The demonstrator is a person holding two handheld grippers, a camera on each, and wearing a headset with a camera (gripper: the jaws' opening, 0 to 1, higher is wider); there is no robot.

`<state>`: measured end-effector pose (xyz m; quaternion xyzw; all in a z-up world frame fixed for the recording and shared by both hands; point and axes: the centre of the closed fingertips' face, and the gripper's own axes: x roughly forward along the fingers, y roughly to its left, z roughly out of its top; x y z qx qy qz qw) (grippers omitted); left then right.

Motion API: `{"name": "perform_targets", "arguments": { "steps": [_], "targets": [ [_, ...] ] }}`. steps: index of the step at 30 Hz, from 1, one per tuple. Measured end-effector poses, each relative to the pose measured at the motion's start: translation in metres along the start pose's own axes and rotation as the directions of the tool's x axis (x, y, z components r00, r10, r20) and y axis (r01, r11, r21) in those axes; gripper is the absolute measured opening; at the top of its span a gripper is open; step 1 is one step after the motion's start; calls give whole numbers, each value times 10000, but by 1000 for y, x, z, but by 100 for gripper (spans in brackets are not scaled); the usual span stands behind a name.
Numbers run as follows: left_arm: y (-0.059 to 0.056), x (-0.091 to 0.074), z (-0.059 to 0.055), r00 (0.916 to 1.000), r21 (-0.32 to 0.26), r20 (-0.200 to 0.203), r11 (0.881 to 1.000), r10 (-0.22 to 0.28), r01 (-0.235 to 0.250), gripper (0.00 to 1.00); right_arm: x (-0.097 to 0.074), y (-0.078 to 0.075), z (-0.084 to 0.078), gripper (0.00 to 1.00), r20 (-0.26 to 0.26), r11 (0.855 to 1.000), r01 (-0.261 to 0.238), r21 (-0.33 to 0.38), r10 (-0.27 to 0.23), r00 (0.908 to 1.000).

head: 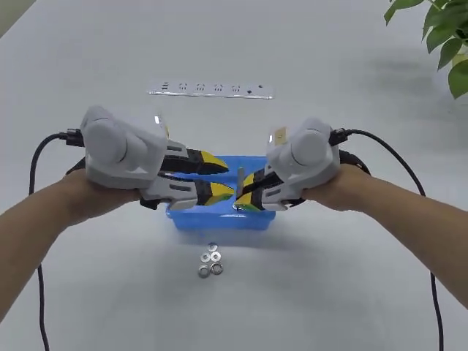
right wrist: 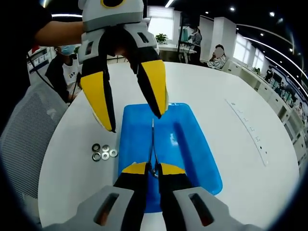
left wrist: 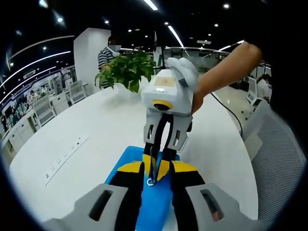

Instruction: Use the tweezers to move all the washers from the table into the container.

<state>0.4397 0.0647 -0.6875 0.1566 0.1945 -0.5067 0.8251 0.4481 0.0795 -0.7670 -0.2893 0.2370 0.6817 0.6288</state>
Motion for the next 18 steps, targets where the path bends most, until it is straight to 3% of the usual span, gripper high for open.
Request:
{"name": "perform_targets", "arguments": {
  "steps": [14, 18],
  "targets": [
    [3, 13, 8, 9997, 407, 101, 9989, -217, 212, 8, 0, 1, -1, 9, -70, 9997, -115, -227, 113, 9999],
    [3, 13, 7, 9996, 449, 76, 9986, -286, 282, 7, -1, 1, -1, 9, -138, 9992, -135, -377, 130, 9998]
  ]
}}
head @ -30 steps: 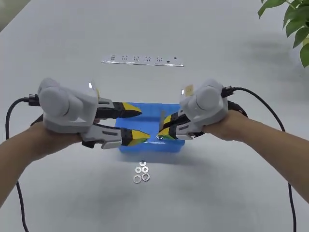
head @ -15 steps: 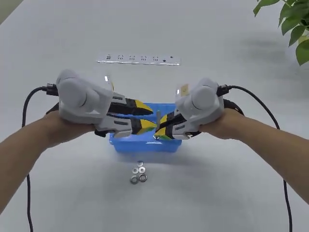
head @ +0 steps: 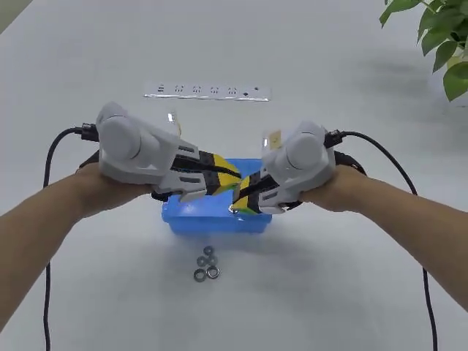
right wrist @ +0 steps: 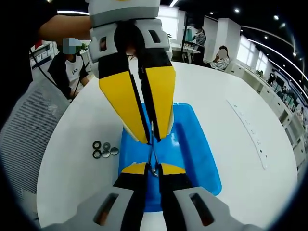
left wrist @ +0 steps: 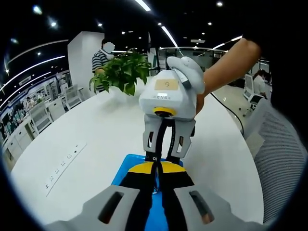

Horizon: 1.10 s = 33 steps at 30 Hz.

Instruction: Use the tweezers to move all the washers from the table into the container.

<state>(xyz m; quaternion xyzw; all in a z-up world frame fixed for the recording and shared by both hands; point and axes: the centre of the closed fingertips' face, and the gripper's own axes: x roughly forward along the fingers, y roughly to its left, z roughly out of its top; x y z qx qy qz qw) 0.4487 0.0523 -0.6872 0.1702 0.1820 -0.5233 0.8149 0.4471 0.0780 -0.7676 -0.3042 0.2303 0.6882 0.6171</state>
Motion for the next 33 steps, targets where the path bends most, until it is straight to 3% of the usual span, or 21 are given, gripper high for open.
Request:
{"name": "perform_targets", "arguments": {
  "steps": [14, 21, 33],
  "targets": [
    [2, -3, 7, 9999, -83, 127, 10000, -3, 5, 6, -7, -2, 5, 12, 0, 9997, 112, -217, -112, 9999],
    [2, -7, 11, 9998, -111, 150, 9999, 124, -123, 5, -15, 1, 15, 15, 231, 9997, 162, -170, -158, 9996],
    [0, -25, 21, 9991, -274, 253, 9990, 353, -346, 5, -34, 6, 27, 23, 508, 9983, 581, 28, -582, 9970]
  ]
}}
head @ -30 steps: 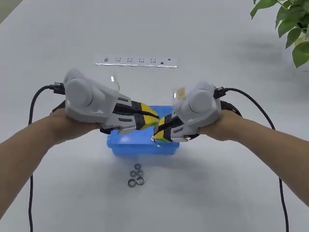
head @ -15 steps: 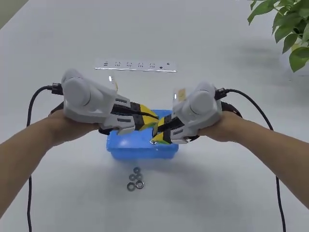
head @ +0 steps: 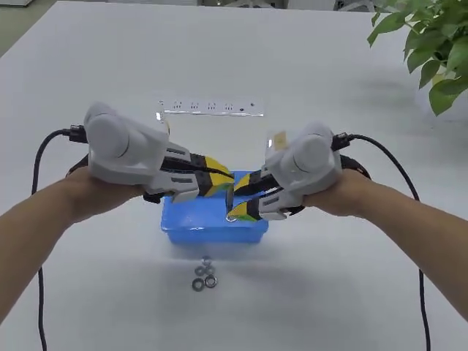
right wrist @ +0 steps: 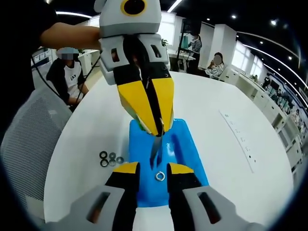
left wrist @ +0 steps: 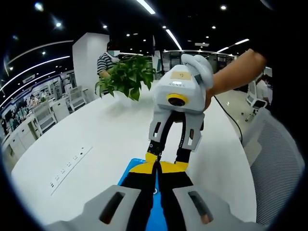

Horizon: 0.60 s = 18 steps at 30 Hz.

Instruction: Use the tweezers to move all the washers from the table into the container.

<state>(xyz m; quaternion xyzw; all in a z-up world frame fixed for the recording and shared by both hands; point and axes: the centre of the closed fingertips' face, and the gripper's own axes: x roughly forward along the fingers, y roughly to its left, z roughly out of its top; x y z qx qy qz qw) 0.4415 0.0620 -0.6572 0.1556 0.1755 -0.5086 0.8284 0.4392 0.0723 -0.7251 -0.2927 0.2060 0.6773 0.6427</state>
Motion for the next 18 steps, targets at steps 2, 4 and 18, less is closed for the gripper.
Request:
{"name": "perform_targets", "arguments": {
  "steps": [2, 4, 18],
  "targets": [
    [0, -3, 1, 10000, 3, 9, 10000, 62, -62, 5, -5, 1, -1, 25, -14, 9999, 89, 93, -89, 10000],
    [0, -7, 3, 9999, 10, 20, 9999, 136, -136, 5, -9, 3, -1, 27, -15, 9998, 150, 164, -150, 9999],
    [-11, -25, 8, 9997, -139, -67, 9996, 242, -243, 5, -43, 12, 1, 44, 397, 9903, 1120, 820, -1156, 9925]
  ]
}}
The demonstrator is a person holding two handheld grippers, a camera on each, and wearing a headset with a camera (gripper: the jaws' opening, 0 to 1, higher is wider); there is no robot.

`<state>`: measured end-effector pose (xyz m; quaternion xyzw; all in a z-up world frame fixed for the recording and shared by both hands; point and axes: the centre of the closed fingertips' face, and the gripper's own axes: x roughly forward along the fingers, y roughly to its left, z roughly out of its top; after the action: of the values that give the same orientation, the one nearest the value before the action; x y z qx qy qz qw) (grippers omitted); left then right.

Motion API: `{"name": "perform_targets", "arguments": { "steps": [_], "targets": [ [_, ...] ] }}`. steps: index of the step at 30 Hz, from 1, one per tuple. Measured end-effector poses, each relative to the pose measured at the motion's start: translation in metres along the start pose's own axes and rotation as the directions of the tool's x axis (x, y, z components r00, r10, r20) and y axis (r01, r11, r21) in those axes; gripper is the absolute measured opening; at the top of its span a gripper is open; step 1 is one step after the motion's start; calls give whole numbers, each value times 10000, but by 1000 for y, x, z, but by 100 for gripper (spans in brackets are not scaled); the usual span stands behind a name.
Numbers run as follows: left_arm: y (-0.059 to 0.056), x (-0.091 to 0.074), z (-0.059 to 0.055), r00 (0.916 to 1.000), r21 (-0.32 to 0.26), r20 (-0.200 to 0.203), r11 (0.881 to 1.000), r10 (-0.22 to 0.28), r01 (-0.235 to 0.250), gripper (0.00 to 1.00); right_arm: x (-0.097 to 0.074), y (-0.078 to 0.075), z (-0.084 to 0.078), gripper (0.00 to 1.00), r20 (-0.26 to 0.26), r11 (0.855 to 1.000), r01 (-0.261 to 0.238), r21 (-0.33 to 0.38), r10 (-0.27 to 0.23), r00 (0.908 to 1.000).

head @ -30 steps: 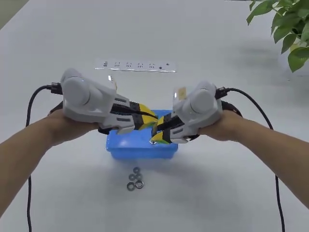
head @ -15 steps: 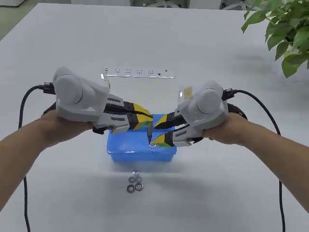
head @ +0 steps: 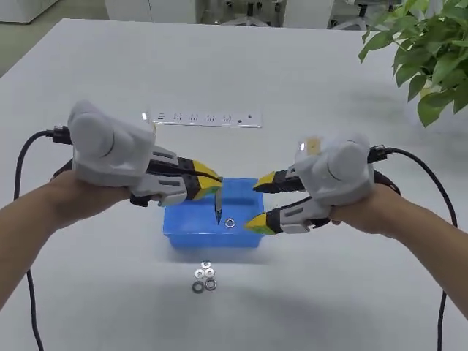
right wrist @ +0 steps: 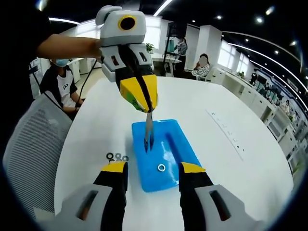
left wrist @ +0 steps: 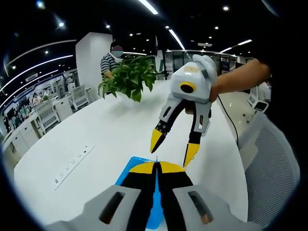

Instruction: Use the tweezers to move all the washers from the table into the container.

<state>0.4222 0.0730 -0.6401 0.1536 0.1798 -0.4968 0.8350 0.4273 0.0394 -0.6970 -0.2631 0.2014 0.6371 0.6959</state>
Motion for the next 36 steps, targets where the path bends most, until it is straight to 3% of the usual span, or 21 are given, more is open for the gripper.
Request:
{"name": "perform_targets", "arguments": {
  "steps": [13, 23, 36],
  "targets": [
    [-12, -19, 4, 9999, -13, -2, 9999, 154, -154, 5, -15, 20, -11, 62, 216, 9973, 370, 629, -384, 9990],
    [-26, -28, 2, 10000, -82, -5, 9999, 95, -95, 5, -21, 35, -14, 76, 524, 9920, 362, 1210, -428, 9977],
    [-46, -30, -6, 9999, -121, -26, 9998, -160, 160, 5, -19, 55, -19, 89, 606, 9897, 184, 1419, -272, 9978]
  ]
}}
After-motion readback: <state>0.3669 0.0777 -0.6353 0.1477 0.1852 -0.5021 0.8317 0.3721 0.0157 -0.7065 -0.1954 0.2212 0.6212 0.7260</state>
